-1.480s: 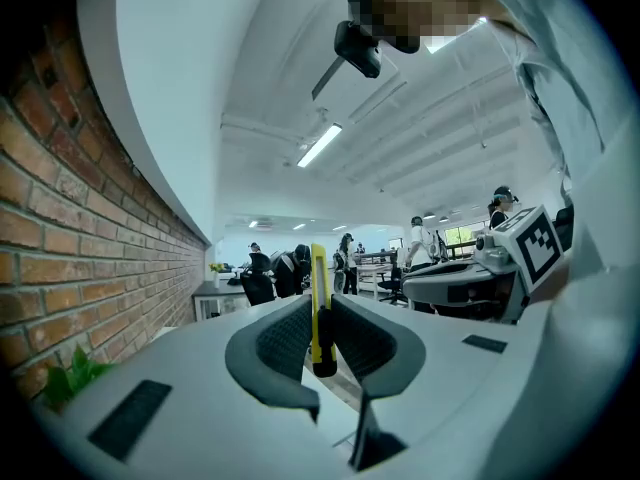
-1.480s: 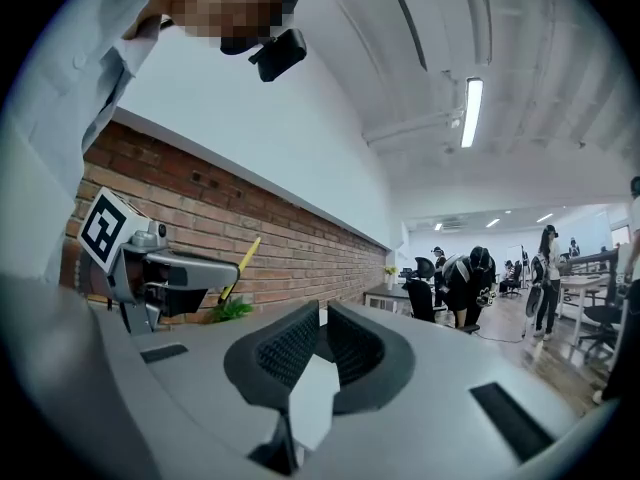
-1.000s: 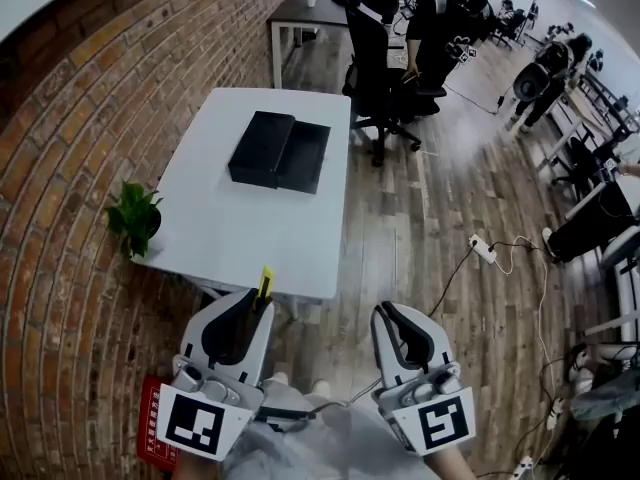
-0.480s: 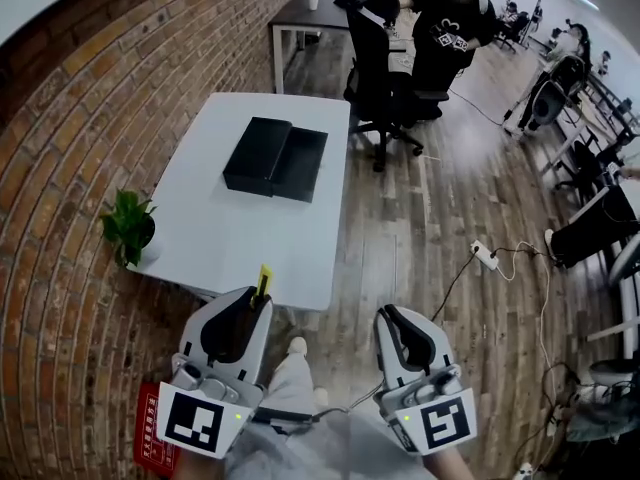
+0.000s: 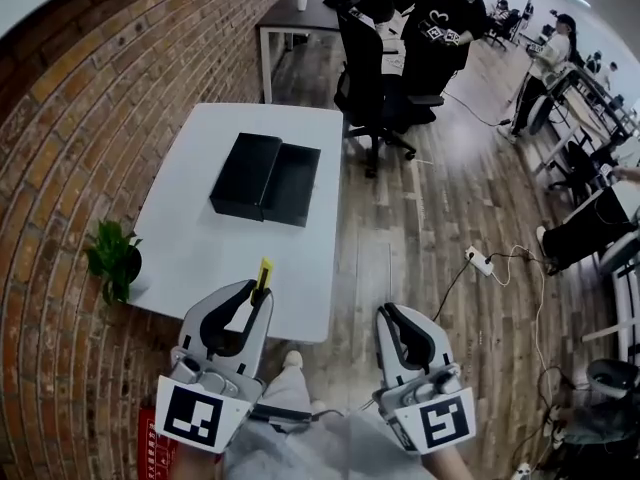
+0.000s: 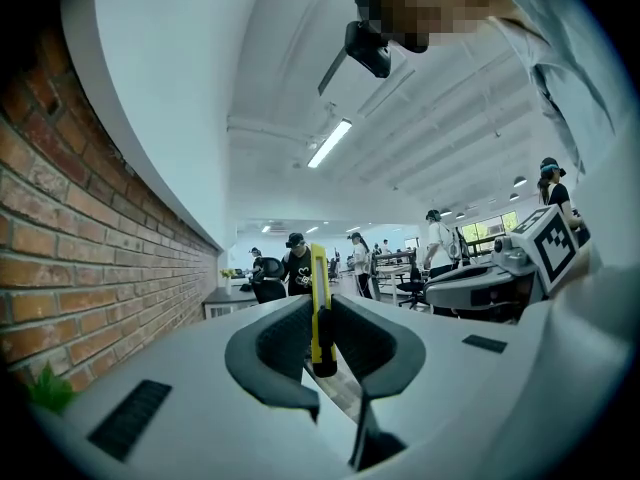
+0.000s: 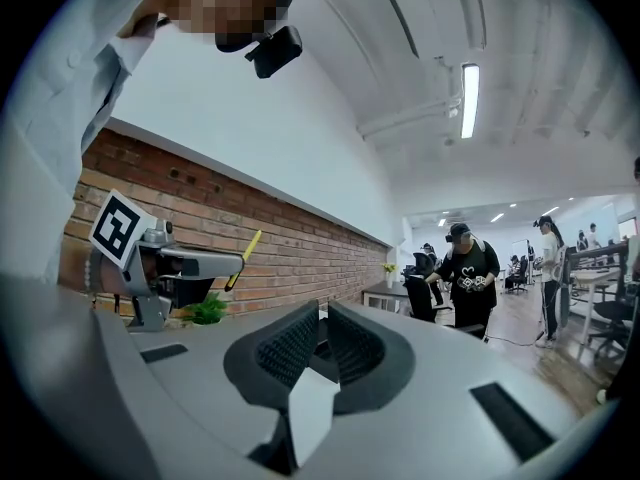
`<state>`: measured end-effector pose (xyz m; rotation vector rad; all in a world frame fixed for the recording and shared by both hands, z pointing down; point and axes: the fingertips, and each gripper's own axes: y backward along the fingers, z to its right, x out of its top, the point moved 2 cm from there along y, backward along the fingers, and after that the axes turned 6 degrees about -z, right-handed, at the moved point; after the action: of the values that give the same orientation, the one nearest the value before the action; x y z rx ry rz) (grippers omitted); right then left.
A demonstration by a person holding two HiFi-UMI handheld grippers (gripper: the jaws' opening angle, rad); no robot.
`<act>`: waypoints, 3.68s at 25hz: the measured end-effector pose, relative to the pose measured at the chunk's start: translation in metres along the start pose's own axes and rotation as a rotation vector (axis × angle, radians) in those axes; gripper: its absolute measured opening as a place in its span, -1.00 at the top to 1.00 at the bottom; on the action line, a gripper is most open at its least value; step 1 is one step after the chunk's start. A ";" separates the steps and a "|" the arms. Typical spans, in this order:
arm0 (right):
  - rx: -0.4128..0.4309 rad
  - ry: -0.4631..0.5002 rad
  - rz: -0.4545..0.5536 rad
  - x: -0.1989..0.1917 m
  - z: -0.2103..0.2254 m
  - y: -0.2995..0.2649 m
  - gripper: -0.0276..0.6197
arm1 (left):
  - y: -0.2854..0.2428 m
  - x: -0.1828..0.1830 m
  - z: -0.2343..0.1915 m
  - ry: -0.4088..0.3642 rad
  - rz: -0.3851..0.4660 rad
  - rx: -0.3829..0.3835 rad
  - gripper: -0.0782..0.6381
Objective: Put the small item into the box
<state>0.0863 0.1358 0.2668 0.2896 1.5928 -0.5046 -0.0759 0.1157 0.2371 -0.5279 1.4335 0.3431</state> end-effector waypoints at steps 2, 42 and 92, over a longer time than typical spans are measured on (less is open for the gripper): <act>-0.005 0.000 -0.004 0.001 0.005 -0.016 0.74 | -0.014 0.000 -0.013 -0.001 -0.001 -0.005 0.58; -0.039 -0.021 -0.105 -0.015 0.042 -0.183 0.74 | -0.142 -0.031 -0.136 0.043 -0.081 -0.052 0.58; 0.072 -0.071 -0.199 -0.084 0.177 -0.257 0.74 | -0.423 -0.232 -0.176 0.116 -0.743 0.023 0.58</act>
<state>0.1266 -0.1627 0.3823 0.1652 1.5438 -0.7193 -0.0287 -0.3130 0.5157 -1.0239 1.2477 -0.3009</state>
